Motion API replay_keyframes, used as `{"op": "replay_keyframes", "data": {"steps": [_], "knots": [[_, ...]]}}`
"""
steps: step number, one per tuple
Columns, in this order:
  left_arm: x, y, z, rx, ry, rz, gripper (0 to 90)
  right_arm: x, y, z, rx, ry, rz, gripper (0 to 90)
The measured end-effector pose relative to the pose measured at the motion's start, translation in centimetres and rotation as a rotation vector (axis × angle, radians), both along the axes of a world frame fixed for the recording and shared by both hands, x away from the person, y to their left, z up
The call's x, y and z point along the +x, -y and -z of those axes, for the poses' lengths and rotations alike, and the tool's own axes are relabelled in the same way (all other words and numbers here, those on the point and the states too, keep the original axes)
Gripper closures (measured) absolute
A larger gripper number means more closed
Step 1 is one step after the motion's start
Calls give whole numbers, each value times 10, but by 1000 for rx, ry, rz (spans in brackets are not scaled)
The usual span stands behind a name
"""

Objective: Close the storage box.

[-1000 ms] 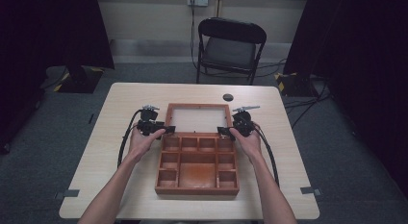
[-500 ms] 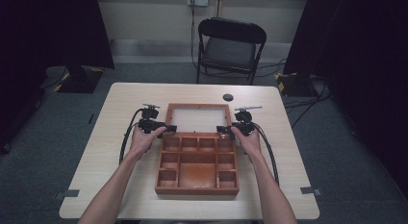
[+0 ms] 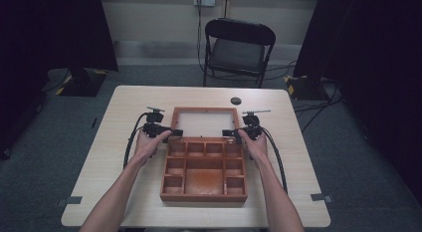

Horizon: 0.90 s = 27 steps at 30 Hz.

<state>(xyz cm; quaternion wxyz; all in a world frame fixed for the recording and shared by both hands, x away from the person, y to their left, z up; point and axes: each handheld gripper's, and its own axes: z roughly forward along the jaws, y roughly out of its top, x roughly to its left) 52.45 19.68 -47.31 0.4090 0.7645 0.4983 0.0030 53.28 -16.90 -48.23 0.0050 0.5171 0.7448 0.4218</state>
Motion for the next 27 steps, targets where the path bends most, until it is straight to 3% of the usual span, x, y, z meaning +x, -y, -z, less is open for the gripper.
{"op": "replay_keyframes", "data": {"steps": [8, 13, 18, 22, 27], "knots": [[2, 3, -2, 17, -8, 5, 238, -4, 7, -1, 22, 27, 2, 191], [4, 1, 1, -14, -36, 4, 226, -4, 7, -1, 24, 27, 4, 194], [6, 7, -1, 21, -24, 7, 190, -4, 7, -1, 22, 34, 4, 201], [7, 5, -1, 5, -26, 15, 202, -5, 10, -4, 34, 53, 24, 279], [6, 6, -4, 23, -6, 21, 213, -6, 9, -6, 24, 71, 23, 286]]}}
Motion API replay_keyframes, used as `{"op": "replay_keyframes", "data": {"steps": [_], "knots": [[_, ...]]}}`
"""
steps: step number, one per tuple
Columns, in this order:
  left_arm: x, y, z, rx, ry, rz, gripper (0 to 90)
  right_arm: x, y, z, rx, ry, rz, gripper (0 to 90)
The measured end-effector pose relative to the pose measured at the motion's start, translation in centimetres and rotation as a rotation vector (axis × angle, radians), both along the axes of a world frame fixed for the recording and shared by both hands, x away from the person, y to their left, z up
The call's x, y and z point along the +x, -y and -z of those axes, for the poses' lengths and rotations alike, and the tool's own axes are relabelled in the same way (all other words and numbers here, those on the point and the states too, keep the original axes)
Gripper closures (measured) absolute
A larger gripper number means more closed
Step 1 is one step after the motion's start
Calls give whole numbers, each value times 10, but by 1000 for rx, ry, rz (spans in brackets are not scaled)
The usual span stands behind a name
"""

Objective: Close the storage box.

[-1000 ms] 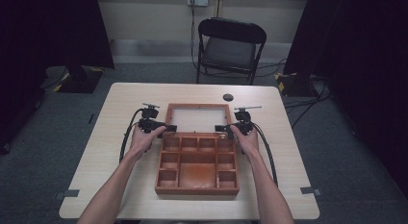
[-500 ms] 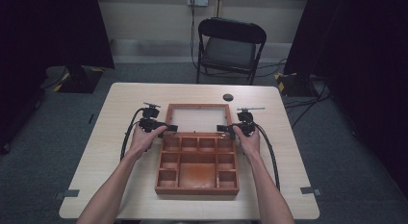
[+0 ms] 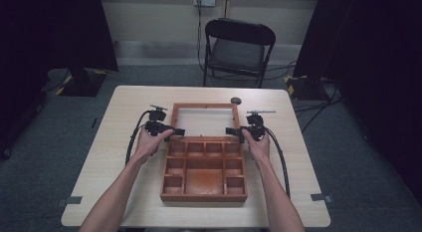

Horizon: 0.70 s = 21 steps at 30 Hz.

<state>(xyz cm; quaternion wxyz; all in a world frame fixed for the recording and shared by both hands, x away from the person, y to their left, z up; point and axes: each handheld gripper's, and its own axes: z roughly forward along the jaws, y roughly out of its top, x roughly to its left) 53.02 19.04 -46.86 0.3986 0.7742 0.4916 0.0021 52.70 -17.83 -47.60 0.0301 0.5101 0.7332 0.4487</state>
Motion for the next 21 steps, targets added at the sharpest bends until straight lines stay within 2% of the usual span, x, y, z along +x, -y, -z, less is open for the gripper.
{"op": "replay_keyframes", "data": {"steps": [9, 15, 21], "knots": [[-2, 0, -3, -4, 23, 15, 242, -2, 1, -5, -10, 32, 9, 340], [-6, 3, -9, 32, 72, 8, 259, -5, 2, -11, -26, 57, 13, 375], [-9, 1, -16, 41, 113, 2, 342, -8, 2, -20, -21, 86, 13, 376]]}}
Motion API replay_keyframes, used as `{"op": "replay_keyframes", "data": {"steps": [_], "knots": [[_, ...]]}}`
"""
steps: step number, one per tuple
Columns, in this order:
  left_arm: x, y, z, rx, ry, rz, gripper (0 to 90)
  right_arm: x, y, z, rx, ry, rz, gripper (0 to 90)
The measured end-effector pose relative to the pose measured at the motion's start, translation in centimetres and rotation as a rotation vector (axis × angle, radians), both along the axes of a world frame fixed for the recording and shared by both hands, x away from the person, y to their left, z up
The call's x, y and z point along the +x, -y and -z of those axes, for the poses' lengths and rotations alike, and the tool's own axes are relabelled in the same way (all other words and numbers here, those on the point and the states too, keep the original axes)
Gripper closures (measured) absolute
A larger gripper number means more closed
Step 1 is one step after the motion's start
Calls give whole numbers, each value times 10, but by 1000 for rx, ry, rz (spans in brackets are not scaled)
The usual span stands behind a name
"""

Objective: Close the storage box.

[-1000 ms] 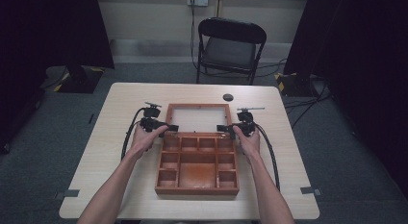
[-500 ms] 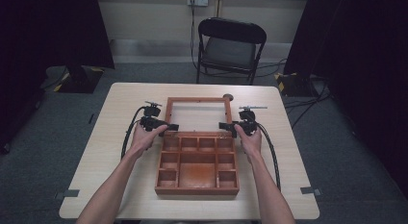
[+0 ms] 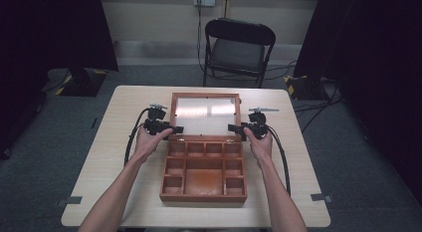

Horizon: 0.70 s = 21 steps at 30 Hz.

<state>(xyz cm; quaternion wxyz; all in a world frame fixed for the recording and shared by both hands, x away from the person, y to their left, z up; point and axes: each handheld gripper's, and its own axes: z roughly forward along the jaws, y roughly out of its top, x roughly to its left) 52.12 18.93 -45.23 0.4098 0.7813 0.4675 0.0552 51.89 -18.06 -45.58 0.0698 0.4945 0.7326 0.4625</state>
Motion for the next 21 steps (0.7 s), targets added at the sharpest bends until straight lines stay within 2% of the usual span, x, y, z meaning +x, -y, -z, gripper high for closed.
{"op": "replay_keyframes", "data": {"steps": [1, 12, 16, 17, 21], "knots": [[-1, 0, -3, 2, 15, -1, 342, -1, 0, -2, 2, 1, 2, 376], [-6, -3, -11, -14, 52, 3, 379, -6, 2, -13, 15, 29, -4, 390], [-8, -5, -13, -30, 66, 12, 373, -9, 3, -17, 25, 42, -8, 402], [-9, -7, -15, -47, 68, 18, 374, -10, 4, -19, 26, 45, -10, 408], [-11, -6, -18, -39, 88, 23, 377, -14, 4, -23, 27, 55, -10, 410]]}}
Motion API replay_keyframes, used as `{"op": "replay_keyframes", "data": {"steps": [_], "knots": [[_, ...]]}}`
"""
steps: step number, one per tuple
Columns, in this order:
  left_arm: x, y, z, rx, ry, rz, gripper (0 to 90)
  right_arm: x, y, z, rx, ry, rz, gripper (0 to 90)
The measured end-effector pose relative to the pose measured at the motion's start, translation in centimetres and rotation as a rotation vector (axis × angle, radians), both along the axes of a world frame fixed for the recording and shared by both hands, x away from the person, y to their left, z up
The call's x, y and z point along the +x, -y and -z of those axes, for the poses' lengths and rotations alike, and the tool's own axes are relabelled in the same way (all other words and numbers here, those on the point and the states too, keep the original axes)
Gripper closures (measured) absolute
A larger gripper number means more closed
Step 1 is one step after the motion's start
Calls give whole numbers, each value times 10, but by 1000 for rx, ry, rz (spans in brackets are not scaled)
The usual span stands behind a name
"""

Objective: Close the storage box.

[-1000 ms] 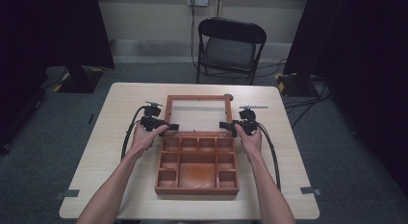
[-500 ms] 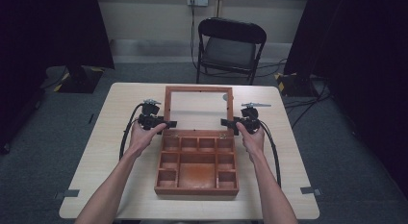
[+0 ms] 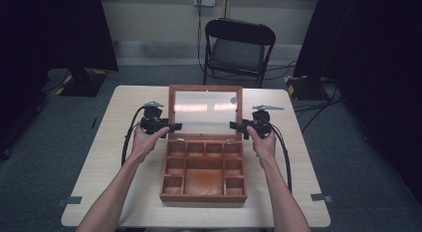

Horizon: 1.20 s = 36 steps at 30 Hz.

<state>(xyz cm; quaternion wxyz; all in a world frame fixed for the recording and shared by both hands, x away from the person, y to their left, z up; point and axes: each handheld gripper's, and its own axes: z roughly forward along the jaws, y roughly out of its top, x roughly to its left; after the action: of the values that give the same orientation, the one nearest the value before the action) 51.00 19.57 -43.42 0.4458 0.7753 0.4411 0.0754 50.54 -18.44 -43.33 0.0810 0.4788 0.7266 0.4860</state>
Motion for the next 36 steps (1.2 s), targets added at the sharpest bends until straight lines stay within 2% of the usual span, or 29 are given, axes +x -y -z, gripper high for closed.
{"op": "replay_keyframes", "data": {"steps": [4, 12, 19, 24, 29, 31, 33, 36], "knots": [[-1, 0, -1, -26, -3, 18, 347, -3, 1, -3, 4, 8, -10, 417], [-5, -1, -5, -11, 29, 26, 386, -7, 4, -7, 1, 30, -28, 437], [-8, -3, -6, -25, 42, 39, 401, -11, 5, -9, 13, 34, -37, 437], [-13, -5, -10, -24, 71, 45, 423, -12, 7, -12, 13, 35, -51, 442], [-16, -5, -13, -34, 88, 41, 435, -11, 6, -14, 22, 50, -36, 429], [-17, -4, -15, -17, 91, 44, 433, -7, 5, -17, 40, 56, -41, 409], [-17, -4, -17, -31, 96, 40, 433, -4, 0, -21, 19, 61, -55, 397], [-19, -5, -20, -27, 104, 41, 436, -1, -4, -23, 13, 62, -54, 407]]}}
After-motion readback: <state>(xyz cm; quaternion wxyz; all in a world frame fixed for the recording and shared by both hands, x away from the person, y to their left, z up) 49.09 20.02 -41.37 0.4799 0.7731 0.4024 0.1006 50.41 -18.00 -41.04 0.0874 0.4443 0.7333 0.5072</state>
